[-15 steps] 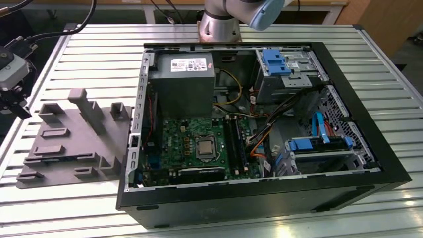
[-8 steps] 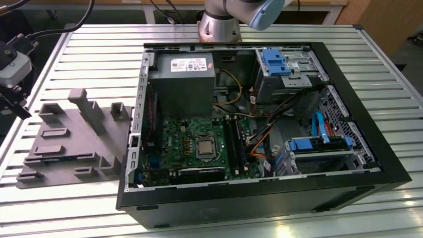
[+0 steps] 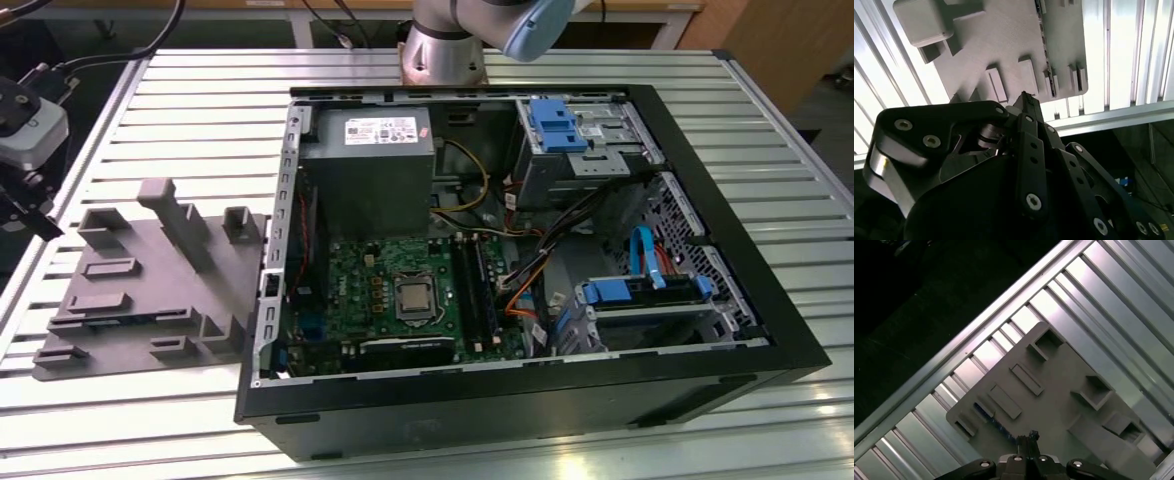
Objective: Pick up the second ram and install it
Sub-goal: 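Pick up the second ram and move it above second insertion slot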
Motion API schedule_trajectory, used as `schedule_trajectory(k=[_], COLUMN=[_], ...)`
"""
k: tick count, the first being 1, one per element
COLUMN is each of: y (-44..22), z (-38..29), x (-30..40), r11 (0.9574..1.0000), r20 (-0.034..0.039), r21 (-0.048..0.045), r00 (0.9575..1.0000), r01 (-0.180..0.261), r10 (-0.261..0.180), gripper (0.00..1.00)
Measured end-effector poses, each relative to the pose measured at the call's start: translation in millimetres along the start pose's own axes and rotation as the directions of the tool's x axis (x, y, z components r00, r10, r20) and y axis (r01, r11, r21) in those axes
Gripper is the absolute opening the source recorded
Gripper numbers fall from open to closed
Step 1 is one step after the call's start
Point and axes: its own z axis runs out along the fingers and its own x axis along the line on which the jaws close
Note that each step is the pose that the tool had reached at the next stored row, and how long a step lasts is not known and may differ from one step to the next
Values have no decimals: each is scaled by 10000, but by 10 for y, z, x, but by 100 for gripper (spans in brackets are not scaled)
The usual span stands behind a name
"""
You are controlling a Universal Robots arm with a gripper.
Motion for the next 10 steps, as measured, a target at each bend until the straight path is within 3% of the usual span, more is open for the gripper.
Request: schedule_trajectory(k=[10], y=[0], z=[2], x=[0], r11=[9959], r20=[-39], r21=[-29], r00=[9959], r01=[903], r10=[-903], gripper=[11])
